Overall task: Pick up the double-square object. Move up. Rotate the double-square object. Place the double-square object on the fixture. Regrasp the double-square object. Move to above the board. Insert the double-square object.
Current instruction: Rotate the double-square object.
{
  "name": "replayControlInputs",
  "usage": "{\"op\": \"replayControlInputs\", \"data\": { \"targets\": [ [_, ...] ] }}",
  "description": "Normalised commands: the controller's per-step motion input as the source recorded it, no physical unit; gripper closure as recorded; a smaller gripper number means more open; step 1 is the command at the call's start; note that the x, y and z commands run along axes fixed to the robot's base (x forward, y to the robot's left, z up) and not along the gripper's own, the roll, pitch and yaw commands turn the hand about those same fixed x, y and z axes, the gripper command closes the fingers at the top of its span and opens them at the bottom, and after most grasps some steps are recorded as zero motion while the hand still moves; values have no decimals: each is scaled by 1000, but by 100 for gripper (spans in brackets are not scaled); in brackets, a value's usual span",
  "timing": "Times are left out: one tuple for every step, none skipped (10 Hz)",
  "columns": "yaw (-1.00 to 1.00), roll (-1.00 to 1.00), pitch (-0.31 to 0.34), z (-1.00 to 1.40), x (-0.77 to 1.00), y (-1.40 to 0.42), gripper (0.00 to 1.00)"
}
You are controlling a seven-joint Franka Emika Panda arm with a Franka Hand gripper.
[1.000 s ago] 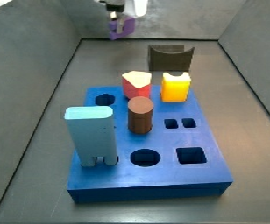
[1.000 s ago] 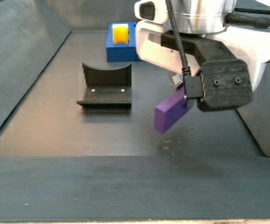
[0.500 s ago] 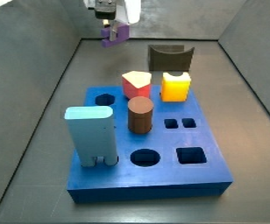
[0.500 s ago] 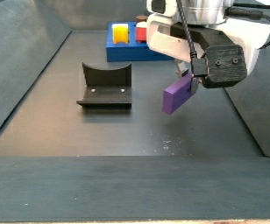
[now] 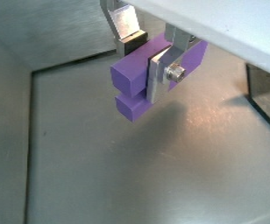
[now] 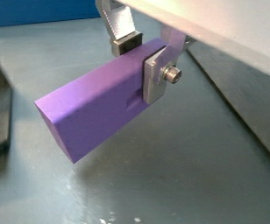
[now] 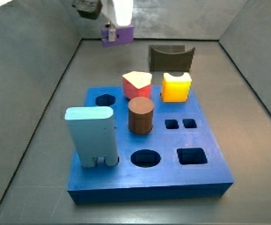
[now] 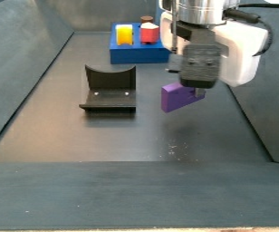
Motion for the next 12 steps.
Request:
{"op": "replayControlInputs", "data": {
  "targets": [
    [-1000,-12,-2,4,2,17,100],
    [-1000,-14,-3,4,1,15,100],
    [-1000,-15,-3,3,1,14,100],
    [-1000,-18,-4,3,1,11,100],
    [-1000,-20,-4,3,0,9,100],
    [-1000,-23,-4,2,-1,11,100],
    [-1000,-24,-4,2,-1,10,100],
    [-1000,-27,-5,2,-2,9,100],
    [-1000,-28,-5,1,-2,9,100],
    [-1000,-30,-5,1,-3,10,100],
    [-1000,-31,-5,1,-4,10,100],
    [-1000,-33,-5,1,-4,10,100]
  ]
}}
